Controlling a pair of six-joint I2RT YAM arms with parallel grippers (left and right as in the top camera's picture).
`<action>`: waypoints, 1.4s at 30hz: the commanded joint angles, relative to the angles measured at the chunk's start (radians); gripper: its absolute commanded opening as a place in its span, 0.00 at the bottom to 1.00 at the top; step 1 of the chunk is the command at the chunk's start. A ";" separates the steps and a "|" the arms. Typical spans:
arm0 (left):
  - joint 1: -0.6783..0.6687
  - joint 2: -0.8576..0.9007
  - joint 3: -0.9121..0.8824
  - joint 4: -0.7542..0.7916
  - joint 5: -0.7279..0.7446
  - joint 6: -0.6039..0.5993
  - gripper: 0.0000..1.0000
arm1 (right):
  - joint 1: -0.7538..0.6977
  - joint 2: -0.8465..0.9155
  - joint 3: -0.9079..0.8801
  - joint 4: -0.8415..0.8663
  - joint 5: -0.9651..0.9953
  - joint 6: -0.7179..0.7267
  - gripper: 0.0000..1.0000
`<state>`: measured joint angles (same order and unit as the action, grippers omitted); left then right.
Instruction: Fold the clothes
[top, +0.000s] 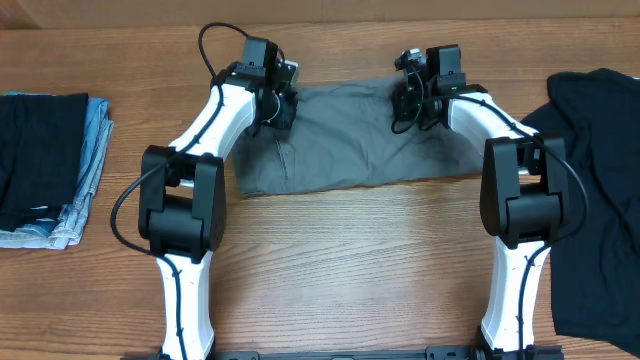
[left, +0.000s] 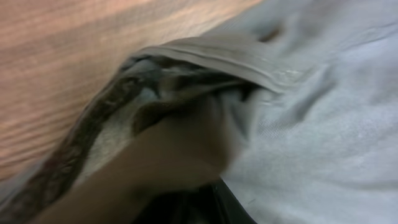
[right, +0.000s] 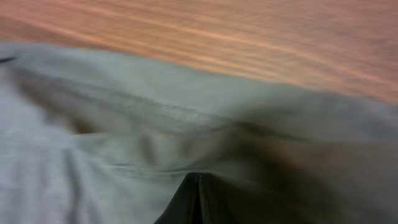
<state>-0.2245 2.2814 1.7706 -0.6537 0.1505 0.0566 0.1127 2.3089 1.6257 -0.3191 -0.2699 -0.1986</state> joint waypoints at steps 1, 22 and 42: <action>0.032 0.089 -0.018 0.002 -0.005 -0.016 0.16 | -0.046 0.000 -0.003 0.018 0.146 0.016 0.04; 0.067 0.094 0.437 -0.257 0.122 -0.023 0.45 | -0.219 -0.222 0.175 -0.275 -0.007 0.069 0.12; 0.076 0.210 0.343 -0.309 0.021 -0.034 0.53 | -0.215 -0.227 -0.222 -0.498 0.154 0.062 0.13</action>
<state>-0.1612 2.4695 2.1193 -0.9718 0.1978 0.0311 -0.1055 2.0735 1.4582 -0.8516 -0.2745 -0.1356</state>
